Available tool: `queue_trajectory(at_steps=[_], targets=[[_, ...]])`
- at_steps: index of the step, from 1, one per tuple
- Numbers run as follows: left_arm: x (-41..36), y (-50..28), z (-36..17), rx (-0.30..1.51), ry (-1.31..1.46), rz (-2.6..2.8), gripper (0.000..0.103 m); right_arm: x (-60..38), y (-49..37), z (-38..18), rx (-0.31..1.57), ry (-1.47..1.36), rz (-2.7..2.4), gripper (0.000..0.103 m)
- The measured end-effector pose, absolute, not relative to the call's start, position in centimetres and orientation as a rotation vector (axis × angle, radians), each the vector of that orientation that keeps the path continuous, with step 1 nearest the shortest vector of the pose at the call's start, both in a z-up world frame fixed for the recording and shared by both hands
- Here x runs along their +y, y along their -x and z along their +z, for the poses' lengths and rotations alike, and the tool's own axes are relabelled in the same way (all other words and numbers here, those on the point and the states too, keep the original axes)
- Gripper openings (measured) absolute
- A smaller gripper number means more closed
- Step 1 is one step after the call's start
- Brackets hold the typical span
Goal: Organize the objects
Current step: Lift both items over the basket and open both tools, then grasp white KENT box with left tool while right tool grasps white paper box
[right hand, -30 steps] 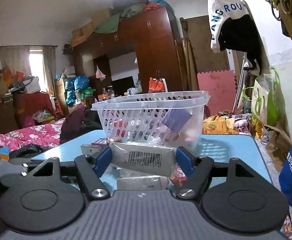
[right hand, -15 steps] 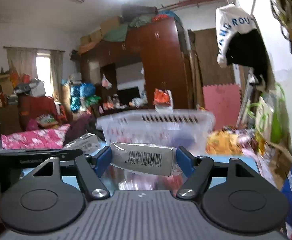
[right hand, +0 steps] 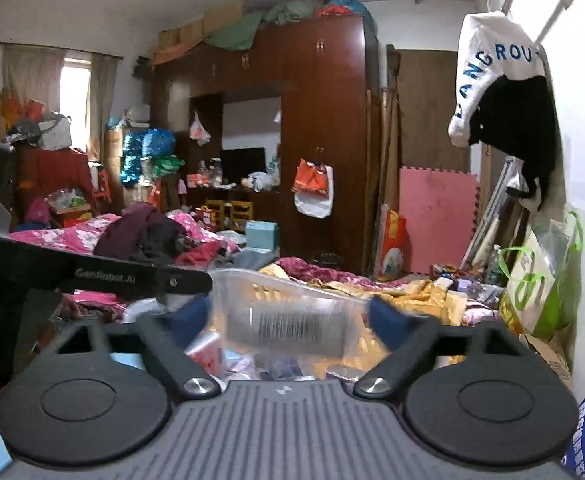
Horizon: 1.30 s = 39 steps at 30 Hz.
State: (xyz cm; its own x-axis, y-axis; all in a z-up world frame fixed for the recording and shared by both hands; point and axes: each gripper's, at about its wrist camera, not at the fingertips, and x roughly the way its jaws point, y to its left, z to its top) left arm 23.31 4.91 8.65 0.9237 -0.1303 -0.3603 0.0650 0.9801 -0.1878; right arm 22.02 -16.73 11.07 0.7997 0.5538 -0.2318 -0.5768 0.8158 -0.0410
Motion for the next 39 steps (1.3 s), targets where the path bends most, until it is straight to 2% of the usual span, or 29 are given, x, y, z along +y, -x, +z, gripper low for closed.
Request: queue_trajectory(at_steps=[6,10,13,18,28,35,36,37,38,39], targets=[[6.0,-19.3,8.4,0.316,0.185,-0.124,0.074,-19.7,-18.5,10.4,0.200,0.088,0.617,0.103],[6.2,-14.5,6.7,0.290,0.119,-0.116,0.087,-22.4,-15.5,7.9,0.213,0.006,0.667,0.103],[6.5,-12.4,3.8,0.349,0.095,-0.094,0.087,-22.7,-13.6,3.7,0.292,-0.008,0.699,0.103],[6.5,-12.9,-0.4,0.486,0.096,-0.071,0.087,-21.4,-12.4,-1.4,0.417,0.019,0.726,0.103],[7.1,-14.8,-2.1,0.556,0.091,-0.021,0.087,-19.4,-13.4,-2.6,0.480,0.102,0.663,0.103],[6.1,-16.5,-2.6,0.592,0.054,0.041,0.087,-19.1,-12.9,-2.6,0.468,0.142,0.624,0.088],[6.1,-16.5,-2.6,0.587,0.053,0.045,0.086,-19.1,-12.9,-2.5,0.464,0.143,0.624,0.084],[6.1,-16.5,-2.6,0.588,0.055,0.048,0.076,-19.0,-12.9,-2.5,0.461,0.146,0.622,0.081],[6.1,-16.6,-2.7,0.591,0.061,0.041,0.061,-19.0,-12.8,-2.5,0.455,0.146,0.622,0.081],[6.2,-16.5,-2.7,0.593,0.070,0.026,0.062,-19.1,-12.7,-2.5,0.450,0.143,0.625,0.081]])
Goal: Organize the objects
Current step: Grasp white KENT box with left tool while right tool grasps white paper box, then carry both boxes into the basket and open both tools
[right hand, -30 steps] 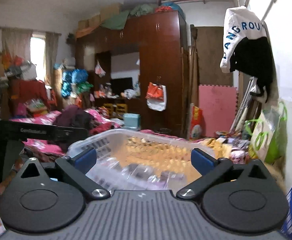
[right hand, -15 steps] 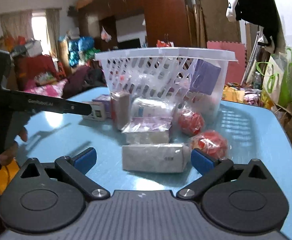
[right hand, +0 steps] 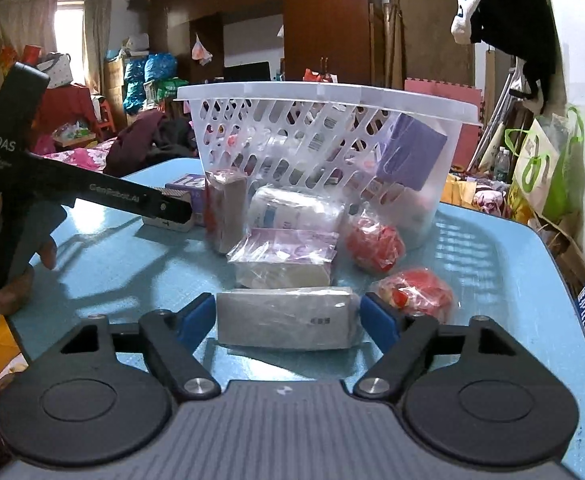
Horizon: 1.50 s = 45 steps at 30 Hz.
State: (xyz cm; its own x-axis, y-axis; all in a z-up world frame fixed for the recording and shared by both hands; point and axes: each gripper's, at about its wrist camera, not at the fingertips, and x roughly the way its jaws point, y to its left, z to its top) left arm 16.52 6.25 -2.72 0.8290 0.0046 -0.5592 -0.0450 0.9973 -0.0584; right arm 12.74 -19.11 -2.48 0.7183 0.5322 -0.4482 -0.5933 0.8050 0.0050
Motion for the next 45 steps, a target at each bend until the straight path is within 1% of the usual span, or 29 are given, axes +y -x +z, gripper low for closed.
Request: queue_trajectory(at_steps=[6,13,23,25,27,30,34,36,41,42,43,44,45], targets=[[6.4,-15.3,-2.3,0.521,0.084,-0.005,0.062,-19.9,-11.9,-2.3,0.408,0.124,0.645,0.081],[6.6,-12.7,-1.6,0.357,0.093,-0.069,0.062,-21.7,-10.1,-1.0,0.314,0.087,0.677,0.081],[8.7,-11.8,-0.6,0.275,0.244,-0.065,0.062,-24.3,-11.4,3.8,0.207,0.014,0.664,0.081],[8.8,-11.5,0.9,0.265,0.275,-0.103,0.062,-24.0,-11.9,5.1,0.184,0.026,0.666,0.081],[8.1,-11.3,3.1,0.222,0.246,-0.114,0.062,-23.4,-12.7,6.9,0.161,0.026,0.677,0.081],[7.1,-13.2,6.8,0.211,0.206,-0.152,0.062,-22.1,-14.9,9.9,0.132,0.034,0.664,0.081],[6.3,-17.9,10.1,0.247,0.206,-0.132,0.062,-20.3,-18.9,12.0,0.164,0.055,0.617,0.081],[5.9,-19.9,10.9,0.237,0.198,-0.091,0.062,-19.3,-21.3,12.1,0.186,0.071,0.585,0.081],[5.0,-24.3,10.4,0.335,0.193,-0.084,0.063,-18.1,-25.2,10.8,0.280,0.070,0.602,0.081],[4.7,-24.8,10.1,0.350,0.172,-0.086,0.064,-17.9,-25.4,10.6,0.280,0.079,0.596,0.082],[4.4,-25.0,9.9,0.349,0.142,-0.081,0.067,-17.7,-25.7,10.4,0.289,0.089,0.586,0.088],[4.4,-24.7,9.6,0.332,0.116,-0.051,0.076,-17.8,-25.5,10.2,0.304,0.088,0.581,0.095],[4.2,-24.5,9.4,0.318,0.091,-0.010,0.080,-18.2,-25.4,10.1,0.310,0.072,0.584,0.103]])
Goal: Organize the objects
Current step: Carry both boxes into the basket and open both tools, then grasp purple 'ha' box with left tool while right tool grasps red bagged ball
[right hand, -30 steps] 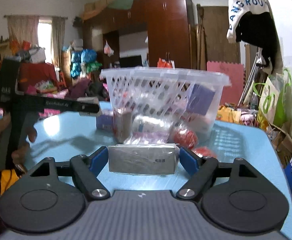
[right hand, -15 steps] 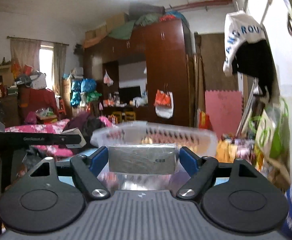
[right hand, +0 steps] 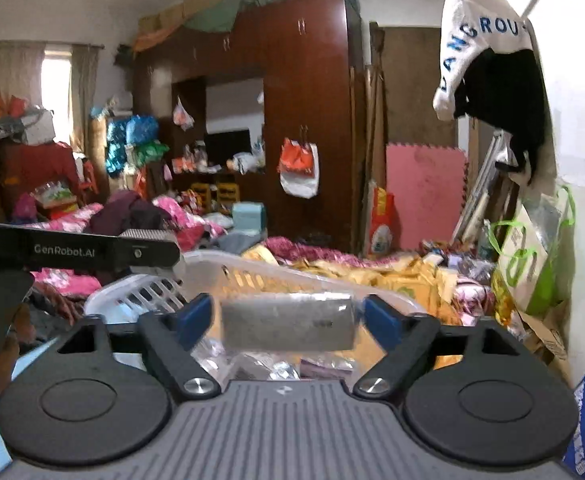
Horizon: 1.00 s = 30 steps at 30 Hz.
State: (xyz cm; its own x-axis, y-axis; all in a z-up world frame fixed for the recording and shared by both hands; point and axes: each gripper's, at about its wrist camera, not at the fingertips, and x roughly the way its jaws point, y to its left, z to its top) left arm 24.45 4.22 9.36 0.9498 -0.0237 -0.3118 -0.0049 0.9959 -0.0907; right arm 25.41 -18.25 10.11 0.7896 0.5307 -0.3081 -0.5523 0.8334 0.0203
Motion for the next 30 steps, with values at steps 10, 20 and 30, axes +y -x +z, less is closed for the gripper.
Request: queue_trajectory(at_steps=[10,20,30], targets=[[6.3,-13.8,6.3,0.246,0.111,-0.057,0.099,-25.4,-17.0,4.9,0.302,-0.004,0.710,0.103],[7.4,-19.3,-0.4,0.570,0.136,-0.018,0.096,-24.1,-18.7,-1.0,0.522,0.077,0.652,0.100],[6.4,-20.1,-3.0,0.617,0.061,0.041,0.095,-24.0,-17.6,-2.2,0.524,0.123,0.621,0.059]])
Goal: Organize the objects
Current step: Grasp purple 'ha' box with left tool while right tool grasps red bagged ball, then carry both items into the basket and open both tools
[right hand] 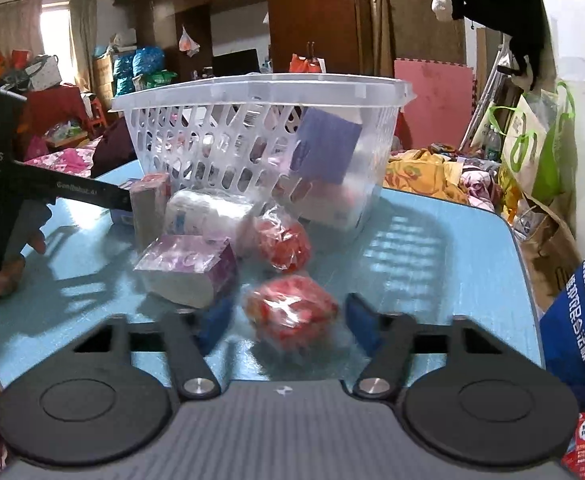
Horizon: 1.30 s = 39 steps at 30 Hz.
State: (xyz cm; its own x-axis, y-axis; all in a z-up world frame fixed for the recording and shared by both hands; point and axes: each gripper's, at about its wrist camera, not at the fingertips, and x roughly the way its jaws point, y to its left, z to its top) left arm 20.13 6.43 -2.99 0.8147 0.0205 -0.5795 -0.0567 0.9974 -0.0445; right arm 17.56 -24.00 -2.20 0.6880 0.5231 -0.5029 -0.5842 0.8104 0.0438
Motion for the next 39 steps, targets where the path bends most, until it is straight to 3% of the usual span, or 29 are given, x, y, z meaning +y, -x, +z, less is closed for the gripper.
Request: queue_trajectory(at_steps=[1,3,4,5,17,31,39], targets=[[6.3,-19.9,-2.9,0.610,0.055,0.046,0.092,-23.9,-17.5,-2.0,0.519,0.129,0.621,0.059],[6.2,-19.7,-2.8,0.601,0.051,0.036,0.076,-24.1,-17.1,-1.8,0.490,0.125,0.604,0.059],[6.3,-19.6,-2.8,0.601,0.059,0.025,0.059,-24.3,-16.8,-1.6,0.463,0.117,0.592,0.059],[6.4,-19.7,-2.7,0.601,0.074,0.011,0.053,-24.5,-16.6,-1.6,0.447,0.111,0.591,0.059],[6.7,-16.6,-1.5,0.410,0.129,-0.039,0.053,-26.2,-16.1,-1.4,0.376,0.000,0.631,0.059],[5.8,-15.1,-0.8,0.314,0.092,-0.085,0.053,-27.0,-15.0,-1.1,0.258,-0.054,0.639,0.059],[4.6,-13.2,5.4,0.268,0.108,-0.207,0.053,-23.3,-14.7,7.7,0.165,0.050,0.657,0.059]])
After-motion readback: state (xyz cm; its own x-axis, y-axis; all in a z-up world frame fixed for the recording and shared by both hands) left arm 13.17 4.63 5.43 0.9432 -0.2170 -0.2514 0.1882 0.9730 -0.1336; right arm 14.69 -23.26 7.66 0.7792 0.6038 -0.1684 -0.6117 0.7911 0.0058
